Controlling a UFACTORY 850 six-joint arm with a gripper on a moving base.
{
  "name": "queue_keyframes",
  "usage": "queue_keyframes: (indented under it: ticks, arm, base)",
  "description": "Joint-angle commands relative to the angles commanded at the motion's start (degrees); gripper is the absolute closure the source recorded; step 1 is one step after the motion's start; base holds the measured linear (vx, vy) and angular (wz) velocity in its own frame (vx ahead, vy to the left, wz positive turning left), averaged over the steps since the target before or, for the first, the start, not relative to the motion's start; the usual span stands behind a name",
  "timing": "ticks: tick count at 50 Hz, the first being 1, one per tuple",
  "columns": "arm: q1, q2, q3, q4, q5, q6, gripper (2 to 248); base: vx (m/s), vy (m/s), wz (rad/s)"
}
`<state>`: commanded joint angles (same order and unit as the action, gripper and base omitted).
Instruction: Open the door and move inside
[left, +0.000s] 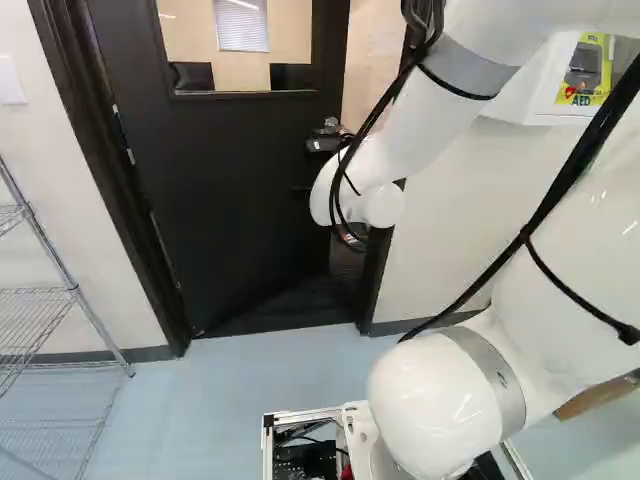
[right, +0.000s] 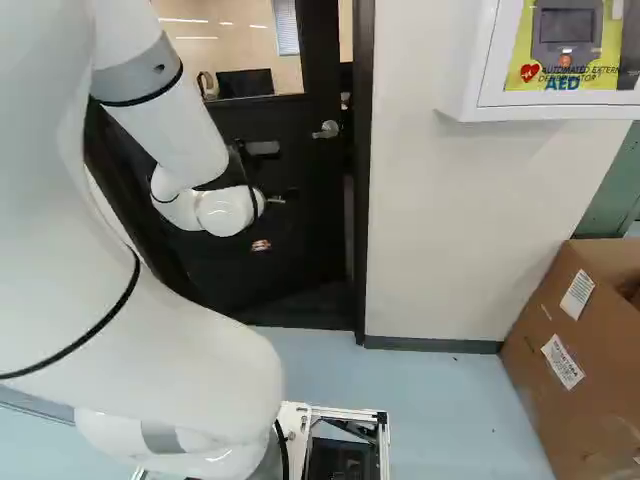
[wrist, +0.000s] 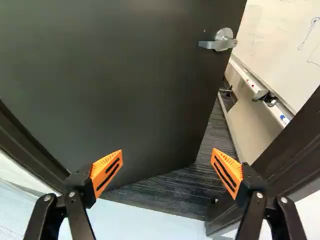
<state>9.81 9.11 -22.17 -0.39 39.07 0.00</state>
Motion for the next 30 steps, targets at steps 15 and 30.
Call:
queue_keyframes:
  ticks: [15,30]
  arm:
    - [0.0,0.0,0.0,0.0,0.0,0.0,3]
    - [0.0,0.0,0.0,0.0,0.0,0.0,3]
  base:
    - [0.096,0.037,-0.016]
    - [0.102,0.053,-0.02]
